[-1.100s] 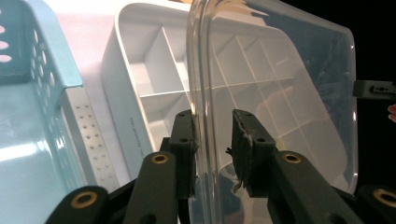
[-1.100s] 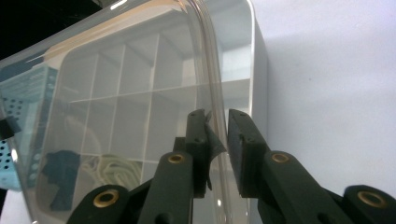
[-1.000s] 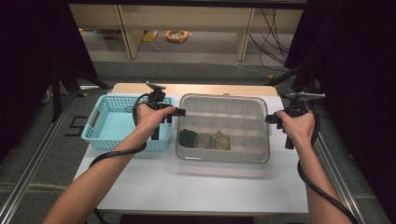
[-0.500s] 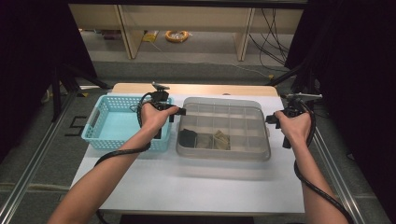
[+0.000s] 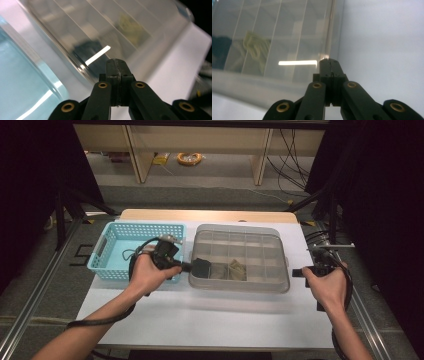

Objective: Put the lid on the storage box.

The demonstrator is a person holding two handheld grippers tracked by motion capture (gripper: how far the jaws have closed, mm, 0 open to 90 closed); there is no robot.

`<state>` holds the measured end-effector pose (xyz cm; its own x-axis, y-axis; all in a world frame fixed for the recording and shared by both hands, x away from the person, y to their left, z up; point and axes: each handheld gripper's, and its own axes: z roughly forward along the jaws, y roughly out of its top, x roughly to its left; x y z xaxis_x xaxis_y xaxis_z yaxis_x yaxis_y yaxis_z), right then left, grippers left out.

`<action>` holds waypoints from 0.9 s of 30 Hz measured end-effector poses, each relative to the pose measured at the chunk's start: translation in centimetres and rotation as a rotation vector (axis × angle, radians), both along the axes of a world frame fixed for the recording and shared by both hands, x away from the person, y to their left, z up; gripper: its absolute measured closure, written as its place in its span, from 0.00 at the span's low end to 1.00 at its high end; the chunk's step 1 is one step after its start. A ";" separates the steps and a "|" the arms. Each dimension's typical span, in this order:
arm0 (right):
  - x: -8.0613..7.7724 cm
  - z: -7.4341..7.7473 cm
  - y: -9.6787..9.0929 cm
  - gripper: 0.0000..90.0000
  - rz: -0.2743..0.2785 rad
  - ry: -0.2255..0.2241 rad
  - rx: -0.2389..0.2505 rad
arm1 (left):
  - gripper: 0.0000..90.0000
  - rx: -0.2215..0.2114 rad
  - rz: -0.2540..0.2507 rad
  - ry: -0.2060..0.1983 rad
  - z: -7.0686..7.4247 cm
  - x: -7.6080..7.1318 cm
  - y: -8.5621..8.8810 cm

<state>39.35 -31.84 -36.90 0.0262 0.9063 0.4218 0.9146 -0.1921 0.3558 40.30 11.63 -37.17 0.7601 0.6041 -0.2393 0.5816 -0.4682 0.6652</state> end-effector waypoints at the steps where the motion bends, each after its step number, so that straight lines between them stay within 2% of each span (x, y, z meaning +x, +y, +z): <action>1: -0.6 -0.7 -0.9 1.00 0.103 -0.112 -0.079 | 0.99 0.002 -0.012 0.008 -0.2 -0.6 0.0; 2: -1.4 -0.1 -0.2 1.00 0.029 -0.020 -0.023 | 0.99 0.011 -0.032 0.018 -0.6 -1.5 0.1; 3: -2.2 -0.1 -0.1 1.00 0.035 -0.008 -0.044 | 0.99 0.022 -0.054 0.026 -0.9 -2.0 0.2; 4: -2.5 -0.9 -0.7 1.00 0.118 -0.104 -0.101 | 0.99 0.025 -0.060 0.034 -1.3 -2.5 0.1; 5: -2.9 -1.1 -0.7 1.00 0.129 -0.099 -0.096 | 0.99 0.022 -0.072 0.042 -1.6 -2.7 0.1; 6: -3.7 -0.5 0.3 1.00 0.024 0.034 -0.040 | 0.99 0.024 -0.074 0.044 -1.9 -2.9 0.0; 7: -3.7 -1.4 -0.4 1.00 0.107 -0.071 -0.126 | 0.99 0.037 -0.082 0.045 -2.2 -3.0 -0.1; 8: -4.1 -1.4 0.4 1.00 0.037 -0.023 -0.097 | 0.99 0.038 -0.087 0.044 -2.5 -3.1 -0.2; 9: -4.5 -1.2 1.0 1.00 -0.010 0.047 -0.056 | 0.99 0.041 -0.086 0.050 -2.7 -3.1 -0.4; 10: -4.6 -1.5 1.1 1.00 -0.005 0.043 -0.060 | 0.99 0.048 -0.113 0.022 -3.0 -2.8 -0.5; 11: -4.5 -2.3 0.1 1.00 0.106 -0.058 -0.132 | 0.99 0.053 -0.119 0.012 -3.3 -2.7 -0.7; 12: -4.7 -2.6 0.3 1.00 0.105 -0.053 -0.129 | 0.99 0.061 -0.096 0.046 -3.3 -3.0 -0.9; 13: -4.7 -2.6 0.4 1.00 0.104 -0.048 -0.131 | 0.99 0.060 -0.097 0.048 -3.4 -2.9 -1.0; 14: -5.1 -2.0 1.5 1.00 -0.003 0.059 -0.060 | 0.99 0.058 -0.098 0.050 -3.6 -2.8 -1.2; 15: -4.8 -2.7 0.6 1.00 0.110 -0.045 -0.135 | 0.99 0.057 -0.099 0.047 -3.6 -2.8 -1.3; 16: -5.0 -2.4 1.5 1.00 0.034 0.023 -0.091 | 0.99 0.061 -0.100 0.049 -3.7 -2.8 -1.4; 17: -5.1 -2.2 1.8 1.00 0.025 0.051 -0.076 | 0.99 0.074 -0.111 0.041 -3.7 -2.8 -1.5; 18: -5.1 -2.4 1.6 1.00 0.066 0.014 -0.108 | 0.99 0.075 -0.113 0.045 -3.8 -2.8 -1.7; 20: -5.1 -2.5 1.8 1.00 0.073 0.011 -0.120 | 0.99 0.077 -0.114 0.049 -4.0 -2.7 -1.9; 22: -5.2 -2.6 1.8 1.00 0.108 0.003 -0.108 | 0.99 0.077 -0.112 0.047 -4.1 -2.6 -2.1; 25: -5.2 -2.6 2.1 1.00 0.106 0.005 -0.103 | 0.99 0.082 -0.106 0.043 -4.3 -2.4 -2.2; 27: -5.3 -2.6 2.2 1.00 0.139 0.000 -0.112 | 0.99 0.087 -0.108 0.046 -4.5 -2.1 -2.2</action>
<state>34.06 -29.64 -39.54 -0.1029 0.9424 0.3184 0.9296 -0.0228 0.3680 38.15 9.42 -41.63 0.8111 0.5398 -0.2252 0.5536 -0.5844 0.5933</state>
